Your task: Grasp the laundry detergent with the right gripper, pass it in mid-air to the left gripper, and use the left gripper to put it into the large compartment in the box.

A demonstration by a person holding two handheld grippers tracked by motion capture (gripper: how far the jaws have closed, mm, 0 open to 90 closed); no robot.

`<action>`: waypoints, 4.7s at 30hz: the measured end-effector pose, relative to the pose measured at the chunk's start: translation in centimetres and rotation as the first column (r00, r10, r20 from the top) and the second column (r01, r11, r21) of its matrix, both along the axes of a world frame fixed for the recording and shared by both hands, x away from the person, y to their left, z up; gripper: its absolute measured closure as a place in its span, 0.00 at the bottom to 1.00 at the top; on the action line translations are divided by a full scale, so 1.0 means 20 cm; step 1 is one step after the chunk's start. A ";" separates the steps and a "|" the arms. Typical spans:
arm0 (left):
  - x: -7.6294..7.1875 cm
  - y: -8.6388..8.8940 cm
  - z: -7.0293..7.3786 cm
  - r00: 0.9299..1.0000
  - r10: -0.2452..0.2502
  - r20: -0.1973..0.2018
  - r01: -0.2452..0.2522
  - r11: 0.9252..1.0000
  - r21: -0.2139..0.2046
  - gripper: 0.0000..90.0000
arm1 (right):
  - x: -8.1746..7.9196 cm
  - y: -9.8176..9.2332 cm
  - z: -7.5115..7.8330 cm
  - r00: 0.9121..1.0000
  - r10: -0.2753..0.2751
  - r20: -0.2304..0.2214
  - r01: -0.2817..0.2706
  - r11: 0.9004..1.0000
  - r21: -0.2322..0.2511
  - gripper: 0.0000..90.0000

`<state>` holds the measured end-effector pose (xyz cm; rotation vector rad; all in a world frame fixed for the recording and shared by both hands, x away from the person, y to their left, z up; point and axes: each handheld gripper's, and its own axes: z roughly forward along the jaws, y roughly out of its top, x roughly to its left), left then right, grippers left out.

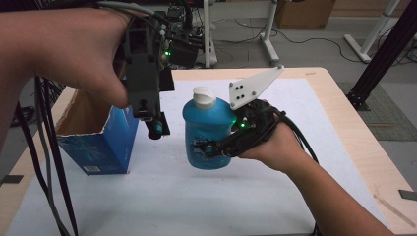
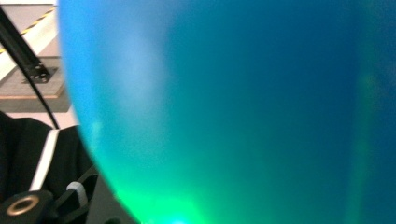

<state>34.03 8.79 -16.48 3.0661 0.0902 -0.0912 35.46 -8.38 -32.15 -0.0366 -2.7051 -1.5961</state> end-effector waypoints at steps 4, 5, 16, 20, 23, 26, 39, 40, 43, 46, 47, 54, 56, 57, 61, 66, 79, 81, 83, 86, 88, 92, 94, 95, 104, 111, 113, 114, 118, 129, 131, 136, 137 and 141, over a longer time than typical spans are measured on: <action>0.00 -0.01 0.00 1.000 -0.004 -0.005 0.004 1.000 0.005 0.02 | -0.02 0.04 0.01 1.000 0.027 -0.006 -0.027 1.000 0.004 0.52; 0.00 -0.01 0.00 1.000 -0.003 -0.006 0.003 1.000 0.009 0.02 | -0.03 0.06 0.02 0.999 0.031 -0.008 -0.031 1.000 0.004 0.52; -0.02 -0.05 -0.03 1.000 0.007 -0.012 -0.006 1.000 0.022 0.02 | -0.06 0.16 0.06 0.997 0.074 -0.028 -0.074 0.997 -0.009 0.52; -0.03 -0.06 -0.04 1.000 -0.007 -0.012 0.008 0.999 0.034 0.02 | -0.07 0.19 0.08 0.995 0.088 -0.038 -0.088 0.996 -0.010 0.52; -0.03 -0.07 -0.06 1.000 -0.008 -0.016 0.009 0.999 0.037 0.02 | -0.07 0.21 0.09 0.995 0.095 -0.039 -0.095 0.995 -0.008 0.52; -0.03 -0.07 -0.07 1.000 -0.003 -0.019 0.004 0.999 0.037 0.02 | -0.07 0.22 0.10 0.995 0.093 -0.045 -0.093 0.996 -0.013 0.52; -0.03 -0.08 -0.12 1.000 0.010 -0.004 -0.009 0.999 0.047 0.02 | -0.06 0.24 0.10 0.995 0.094 -0.044 -0.094 0.996 -0.006 0.52; -0.03 -0.08 -0.12 1.000 0.012 0.000 -0.012 0.999 0.048 0.02 | -0.06 0.24 0.10 0.995 0.090 -0.041 -0.091 0.996 -0.005 0.52; -0.02 -0.08 -0.12 1.000 0.007 0.014 -0.007 0.999 0.054 0.05 | -0.06 0.24 0.10 0.994 0.098 -0.053 -0.098 0.995 0.002 0.52; -0.02 -0.08 -0.13 1.000 0.009 0.018 -0.010 0.998 0.056 0.09 | -0.06 0.24 0.10 0.994 0.093 -0.055 -0.093 0.996 -0.001 0.52; -0.02 -0.08 -0.13 1.000 0.008 0.021 -0.009 0.998 0.060 0.09 | -0.06 0.25 0.10 0.994 0.092 -0.055 -0.092 0.996 -0.002 0.52; -0.02 -0.09 -0.13 0.999 0.022 0.036 -0.024 0.998 0.058 0.13 | -0.06 0.25 0.10 0.995 0.088 -0.056 -0.088 0.996 0.000 0.52; -0.02 -0.09 -0.13 0.999 0.021 0.040 -0.023 0.998 0.058 0.14 | -0.06 0.25 0.10 0.995 0.088 -0.054 -0.088 0.996 0.002 0.52; -0.02 -0.09 -0.13 0.999 0.021 0.040 -0.023 0.998 0.058 0.14 | -0.06 0.25 0.10 0.995 0.088 -0.054 -0.088 0.996 0.002 0.52; -0.02 -0.09 -0.13 0.999 0.023 0.047 -0.026 0.998 0.056 0.17 | -0.06 0.25 0.10 0.994 0.088 -0.060 -0.088 0.996 0.007 0.52; -0.01 -0.09 -0.13 0.999 0.020 0.046 -0.023 0.998 0.060 0.22 | -0.06 0.25 0.10 0.995 0.084 -0.058 -0.083 0.996 0.009 0.52; -0.02 -0.09 -0.12 0.999 0.013 0.045 -0.016 0.998 0.058 0.30 | -0.06 0.25 0.11 0.996 0.075 -0.057 -0.074 0.997 0.015 0.52; -0.02 -0.09 -0.12 0.999 0.014 0.046 -0.016 0.998 0.054 0.32 | -0.06 0.25 0.11 0.996 0.075 -0.057 -0.074 0.997 0.016 0.52; -0.02 -0.09 -0.12 0.999 0.014 0.047 -0.016 0.999 0.051 0.32 | -0.06 0.25 0.11 0.996 0.074 -0.058 -0.073 0.997 0.015 0.52; -0.02 -0.09 -0.12 0.999 0.016 0.047 -0.019 0.999 0.050 0.33 | -0.06 0.25 0.11 0.996 0.075 -0.058 -0.074 0.997 0.013 0.52; -0.02 -0.08 -0.12 0.999 0.011 0.042 -0.013 0.998 0.053 0.36 | -0.06 0.25 0.11 0.995 0.077 -0.060 -0.076 0.997 0.015 0.52; -0.02 -0.08 -0.12 0.999 0.016 0.042 -0.018 0.999 0.051 0.38 | -0.05 0.26 0.11 0.995 0.077 -0.057 -0.077 0.997 0.017 0.52; -0.02 -0.08 -0.12 0.999 0.017 0.044 -0.020 0.998 0.052 0.38 | -0.05 0.26 0.11 0.995 0.077 -0.058 -0.076 0.997 0.017 0.52; -0.02 -0.08 -0.12 0.999 0.018 0.044 -0.020 0.998 0.053 0.38 | -0.05 0.26 0.11 0.995 0.076 -0.058 -0.075 0.997 0.018 0.52; -0.01 -0.08 -0.12 0.998 0.025 0.050 -0.027 0.998 0.054 0.42 | -0.05 0.26 0.11 0.996 0.074 -0.057 -0.073 0.997 0.020 0.52; -0.01 -0.08 -0.12 0.998 0.019 0.053 -0.022 0.998 0.057 0.43 | -0.05 0.26 0.11 0.996 0.075 -0.058 -0.074 0.997 0.025 0.52; -0.01 -0.07 -0.12 0.998 0.019 0.055 -0.022 0.998 0.055 0.43 | -0.05 0.26 0.11 0.996 0.074 -0.059 -0.072 0.997 0.025 0.52; -0.01 -0.07 -0.12 0.998 0.022 0.054 -0.025 0.998 0.054 0.43 | -0.05 0.26 0.11 0.996 0.074 -0.059 -0.072 0.997 0.025 0.52; -0.01 -0.07 -0.11 0.998 0.017 0.059 -0.020 0.998 0.053 0.43 | -0.05 0.26 0.11 0.995 0.080 -0.053 -0.079 0.996 0.031 0.52; -0.01 -0.07 -0.09 0.997 0.024 0.068 -0.028 0.998 0.057 0.43 | -0.06 0.21 0.14 0.998 0.028 -0.056 -0.026 0.999 0.028 0.25; -0.01 -0.06 -0.09 0.997 0.025 0.068 -0.029 0.998 0.059 0.43 | -0.05 0.19 0.14 0.998 0.020 -0.067 -0.019 1.000 0.015 0.24; -0.01 -0.06 -0.09 0.997 0.034 0.064 -0.038 0.997 0.071 0.43 | -0.05 0.15 0.15 0.998 0.008 -0.060 -0.008 1.000 0.003 0.16; 0.00 -0.06 -0.09 0.997 0.033 0.065 -0.038 0.997 0.074 0.43 | -0.04 0.14 0.15 0.999 -0.001 -0.053 0.001 1.000 -0.004 0.16; 0.00 -0.05 -0.08 0.997 0.046 0.063 -0.051 0.996 0.073 0.43 | -0.05 0.12 0.16 0.999 -0.001 -0.054 0.001 1.000 -0.007 0.15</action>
